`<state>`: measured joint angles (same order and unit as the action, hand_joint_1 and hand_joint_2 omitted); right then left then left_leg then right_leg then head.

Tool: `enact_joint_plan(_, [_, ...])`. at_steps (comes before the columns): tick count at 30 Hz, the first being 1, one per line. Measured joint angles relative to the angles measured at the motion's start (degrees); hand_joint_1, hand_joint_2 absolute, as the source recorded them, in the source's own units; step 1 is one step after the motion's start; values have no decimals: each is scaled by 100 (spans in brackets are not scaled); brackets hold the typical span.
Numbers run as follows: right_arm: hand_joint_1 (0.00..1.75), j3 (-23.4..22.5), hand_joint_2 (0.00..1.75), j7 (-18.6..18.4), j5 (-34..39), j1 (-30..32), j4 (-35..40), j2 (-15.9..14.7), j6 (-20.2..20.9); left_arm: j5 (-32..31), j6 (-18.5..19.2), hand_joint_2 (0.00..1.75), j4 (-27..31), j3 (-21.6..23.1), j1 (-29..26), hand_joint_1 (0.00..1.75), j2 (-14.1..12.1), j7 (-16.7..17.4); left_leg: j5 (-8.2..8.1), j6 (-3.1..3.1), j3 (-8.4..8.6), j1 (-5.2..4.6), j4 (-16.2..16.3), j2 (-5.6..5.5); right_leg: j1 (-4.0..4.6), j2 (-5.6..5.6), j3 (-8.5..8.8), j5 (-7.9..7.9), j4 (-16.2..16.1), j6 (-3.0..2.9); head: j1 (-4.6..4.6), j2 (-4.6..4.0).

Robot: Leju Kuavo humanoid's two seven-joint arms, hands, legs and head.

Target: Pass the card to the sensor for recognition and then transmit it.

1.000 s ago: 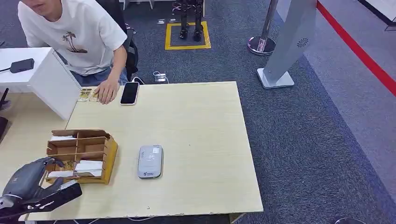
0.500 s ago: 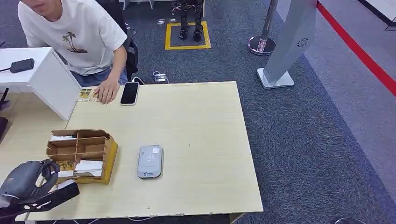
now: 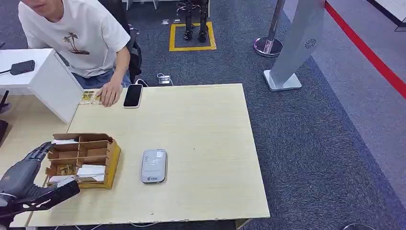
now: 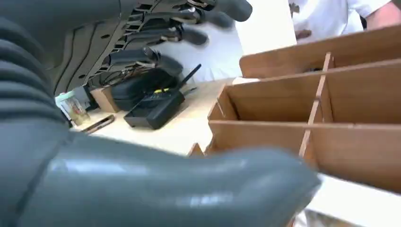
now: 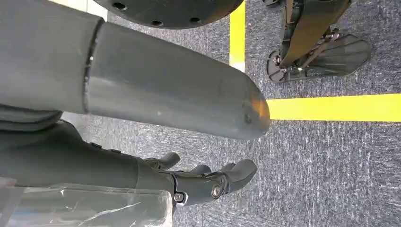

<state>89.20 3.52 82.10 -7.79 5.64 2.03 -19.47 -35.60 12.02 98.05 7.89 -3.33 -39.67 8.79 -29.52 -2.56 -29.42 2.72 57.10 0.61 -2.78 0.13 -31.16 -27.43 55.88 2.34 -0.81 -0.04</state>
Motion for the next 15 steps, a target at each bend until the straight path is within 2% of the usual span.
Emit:
enact_joint_plan(5, [0,0,0,9,-11,0,0,0,-18,-4,35,0,0,2,153,0,-6,5,0,0,0,0,0,0,0,0,0,0,0,0,0,0])
enact_joint_plan(6, [0,0,0,11,-11,-1,0,0,-22,-4,44,175,0,2,177,0,-7,7,0,0,0,0,0,0,0,0,0,0,0,0,0,0])
enact_joint_plan(15, [0,0,0,17,-20,-5,0,0,-24,-7,155,175,-2,28,386,0,-28,15,0,0,1,0,0,1,0,1,0,0,0,0,0,0])
